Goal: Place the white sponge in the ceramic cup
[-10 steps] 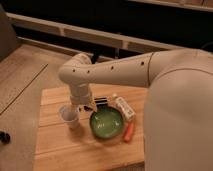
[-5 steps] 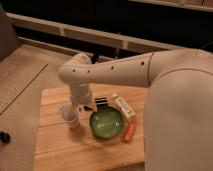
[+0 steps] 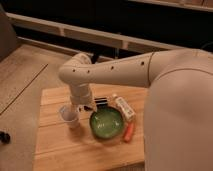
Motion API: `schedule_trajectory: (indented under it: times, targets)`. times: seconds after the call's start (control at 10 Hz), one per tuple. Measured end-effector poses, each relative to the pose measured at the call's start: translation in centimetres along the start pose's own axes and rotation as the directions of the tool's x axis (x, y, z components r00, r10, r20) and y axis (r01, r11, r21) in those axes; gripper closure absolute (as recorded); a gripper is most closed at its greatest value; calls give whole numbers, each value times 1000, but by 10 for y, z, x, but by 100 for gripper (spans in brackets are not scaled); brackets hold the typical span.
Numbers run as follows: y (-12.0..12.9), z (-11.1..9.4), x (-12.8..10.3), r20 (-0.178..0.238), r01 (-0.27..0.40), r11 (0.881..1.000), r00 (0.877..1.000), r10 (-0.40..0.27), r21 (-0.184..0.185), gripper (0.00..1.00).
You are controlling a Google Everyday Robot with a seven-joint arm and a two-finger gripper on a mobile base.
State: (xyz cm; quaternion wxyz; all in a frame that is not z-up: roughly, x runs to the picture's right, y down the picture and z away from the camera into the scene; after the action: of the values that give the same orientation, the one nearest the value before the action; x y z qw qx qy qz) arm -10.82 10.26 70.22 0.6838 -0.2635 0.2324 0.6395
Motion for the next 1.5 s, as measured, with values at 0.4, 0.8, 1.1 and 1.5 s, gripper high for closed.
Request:
schedule_trajectory:
  times: [0.4,0.8,1.1,1.5]
  targets:
    - [1,-1,-3,10,2,1000,1000,-2,-2,35]
    - [30,-38,-96,267,9,994,964,20,-107,35]
    - [29,-27,-131,318,-5,987,947,56,-159,35]
    - [29,-26,-128,314,0,988,948,49,-154,35]
